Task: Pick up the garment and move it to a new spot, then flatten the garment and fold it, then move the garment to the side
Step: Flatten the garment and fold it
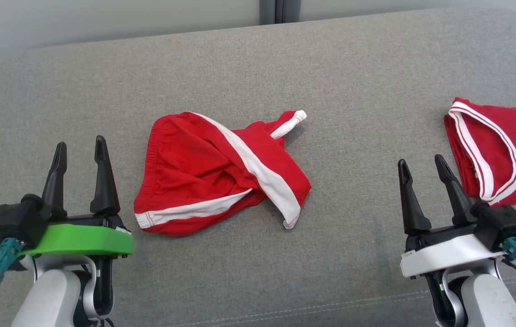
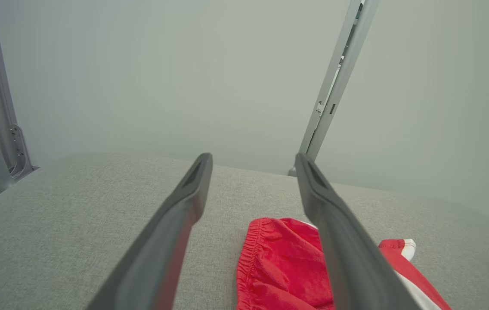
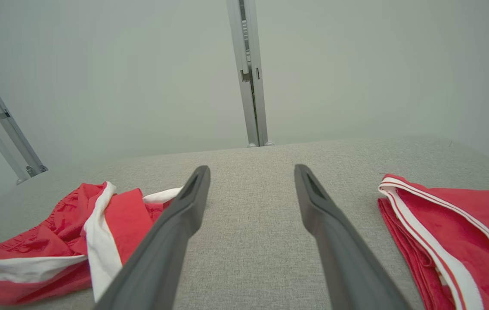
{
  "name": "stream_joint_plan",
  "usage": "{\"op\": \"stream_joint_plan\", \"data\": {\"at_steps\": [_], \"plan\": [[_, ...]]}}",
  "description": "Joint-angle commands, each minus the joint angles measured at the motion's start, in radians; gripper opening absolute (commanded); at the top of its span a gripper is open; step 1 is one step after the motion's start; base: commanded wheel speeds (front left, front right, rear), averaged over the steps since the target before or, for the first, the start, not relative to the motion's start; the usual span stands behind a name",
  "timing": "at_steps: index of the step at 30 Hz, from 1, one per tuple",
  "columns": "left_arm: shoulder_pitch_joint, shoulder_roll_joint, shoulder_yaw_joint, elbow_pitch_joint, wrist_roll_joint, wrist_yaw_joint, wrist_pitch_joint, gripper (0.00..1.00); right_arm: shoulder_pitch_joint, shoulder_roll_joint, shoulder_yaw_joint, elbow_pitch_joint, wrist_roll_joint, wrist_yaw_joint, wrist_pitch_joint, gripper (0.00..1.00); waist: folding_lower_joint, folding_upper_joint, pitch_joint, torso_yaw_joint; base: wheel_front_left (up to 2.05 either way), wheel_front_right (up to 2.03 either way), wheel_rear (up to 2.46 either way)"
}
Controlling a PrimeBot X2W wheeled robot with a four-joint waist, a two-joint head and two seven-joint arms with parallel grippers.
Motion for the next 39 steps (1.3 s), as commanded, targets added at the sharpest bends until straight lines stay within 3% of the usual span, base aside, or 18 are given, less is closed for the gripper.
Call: {"op": "stream_joint_plan", "data": {"at_steps": [1,11,24,39], "plan": [[0.018,-0.006,0.009,-0.002,0.009,0.007,-0.006,1.0,0.009,-0.002,0.003,0.003,0.006,-0.002,0.002,1.0,0.0,0.0,-0.01,0.0,0.0,0.0,0.0],[0.114,-0.025,0.012,0.02,0.127,0.005,-0.009,1.0,0.04,-0.002,0.016,0.025,-0.002,-0.002,0.0,1.0,0.0,0.0,-0.043,0.007,0.0,0.0,0.0],[0.096,-0.053,0.007,0.051,0.158,-0.018,-0.009,1.0,0.038,-0.016,0.035,0.013,-0.011,-0.002,0.021,1.0,0.0,0.0,-0.028,0.057,0.0,0.0,0.0],[0.051,-0.114,0.003,0.078,0.185,-0.054,-0.007,1.0,-0.025,-0.117,0.322,0.134,0.023,-0.002,0.1,1.0,0.0,0.0,0.022,0.221,0.0,0.0,0.0]]}}
